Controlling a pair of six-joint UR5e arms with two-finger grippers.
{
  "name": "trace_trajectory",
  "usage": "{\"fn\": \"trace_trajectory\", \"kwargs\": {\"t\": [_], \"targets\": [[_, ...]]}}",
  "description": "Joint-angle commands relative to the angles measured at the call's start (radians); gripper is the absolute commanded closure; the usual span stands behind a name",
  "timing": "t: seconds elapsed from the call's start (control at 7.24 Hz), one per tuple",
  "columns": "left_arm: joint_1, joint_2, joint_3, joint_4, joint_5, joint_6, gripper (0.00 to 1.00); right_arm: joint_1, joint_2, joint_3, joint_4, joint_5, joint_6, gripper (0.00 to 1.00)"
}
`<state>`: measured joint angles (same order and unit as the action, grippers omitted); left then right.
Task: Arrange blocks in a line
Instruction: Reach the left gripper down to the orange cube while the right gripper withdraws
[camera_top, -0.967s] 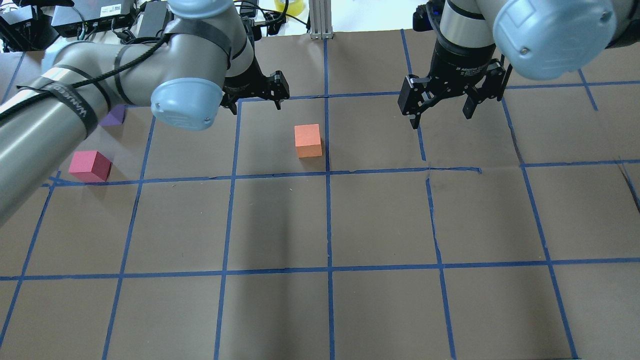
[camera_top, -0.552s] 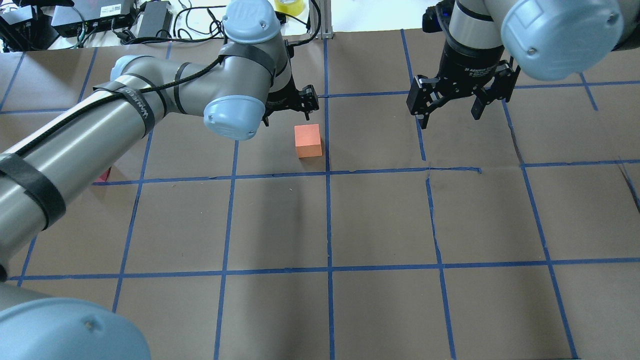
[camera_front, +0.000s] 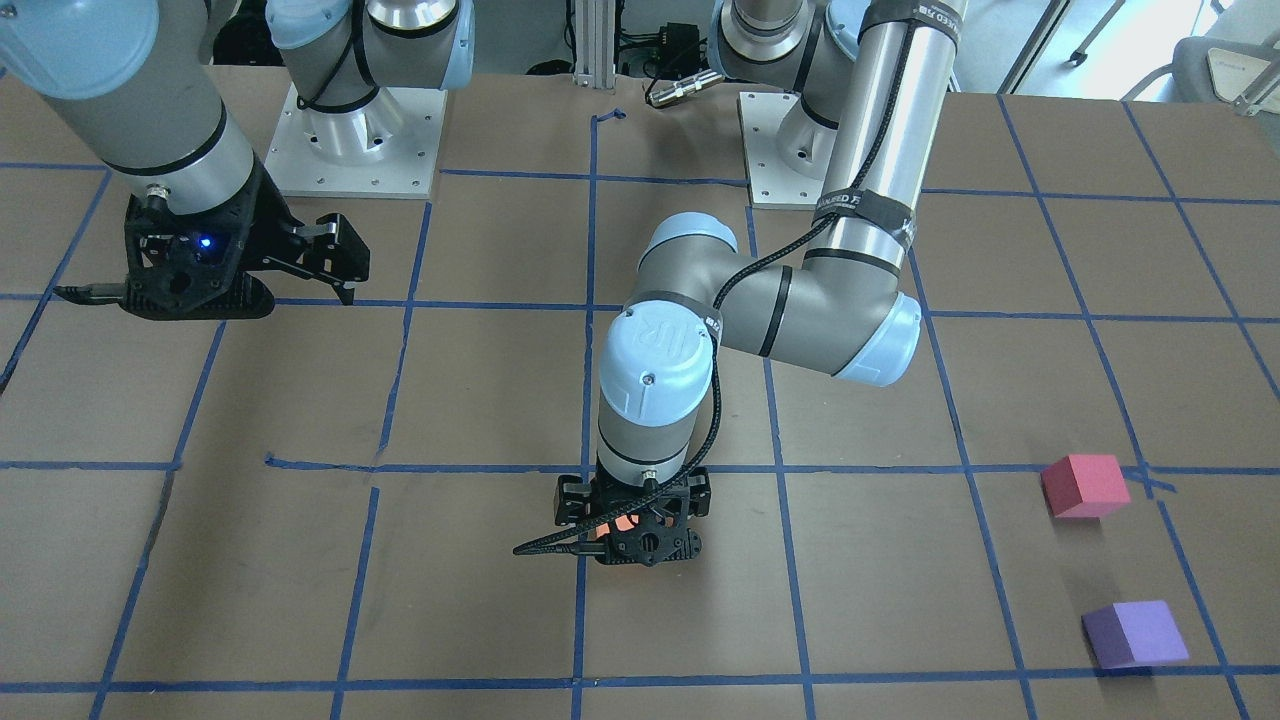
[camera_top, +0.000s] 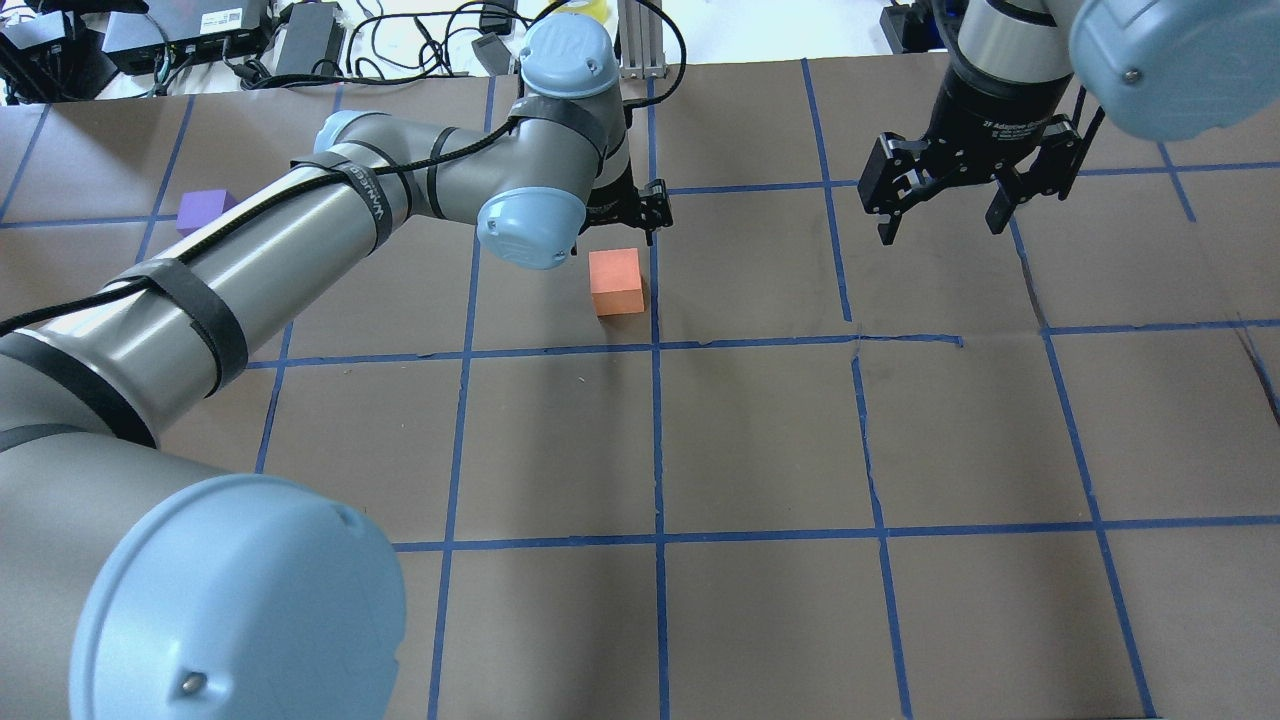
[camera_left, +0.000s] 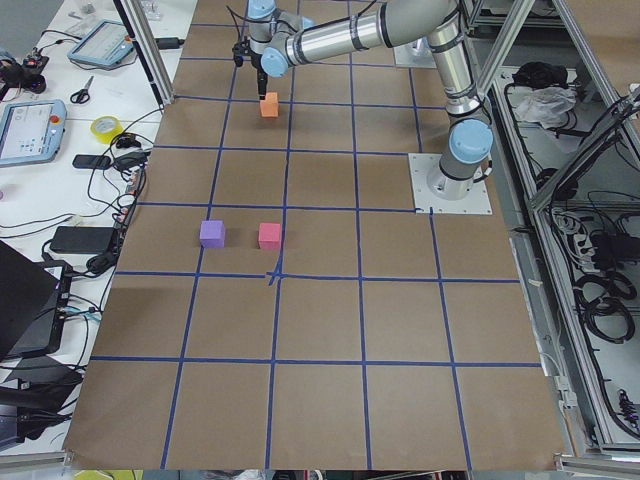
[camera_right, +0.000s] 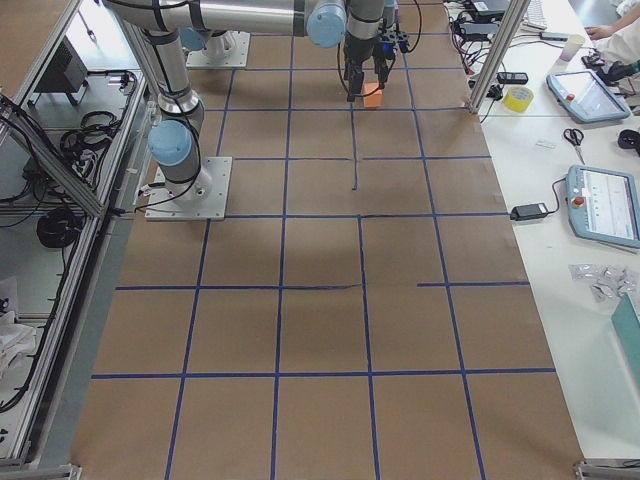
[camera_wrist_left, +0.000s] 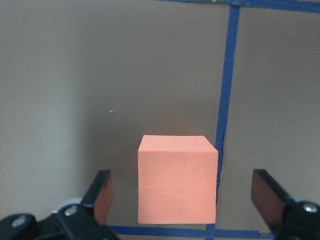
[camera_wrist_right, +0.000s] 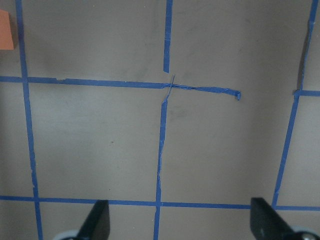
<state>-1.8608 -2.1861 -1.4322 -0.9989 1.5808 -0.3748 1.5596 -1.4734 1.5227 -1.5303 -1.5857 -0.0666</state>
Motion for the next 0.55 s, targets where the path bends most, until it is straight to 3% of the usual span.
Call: {"fn": "trace_trajectory", "kwargs": {"t": [0.0, 0.41], "targets": [[-0.005, -0.027, 0.001, -0.009, 0.004, -0.012, 0.0, 0.0, -0.03, -0.001, -0.007, 0.004, 0.001, 0.0], [-0.005, -0.041, -0.025, -0.021, 0.004, 0.005, 0.0, -0.001, -0.064, -0.002, -0.005, 0.006, 0.001, 0.0]]}}
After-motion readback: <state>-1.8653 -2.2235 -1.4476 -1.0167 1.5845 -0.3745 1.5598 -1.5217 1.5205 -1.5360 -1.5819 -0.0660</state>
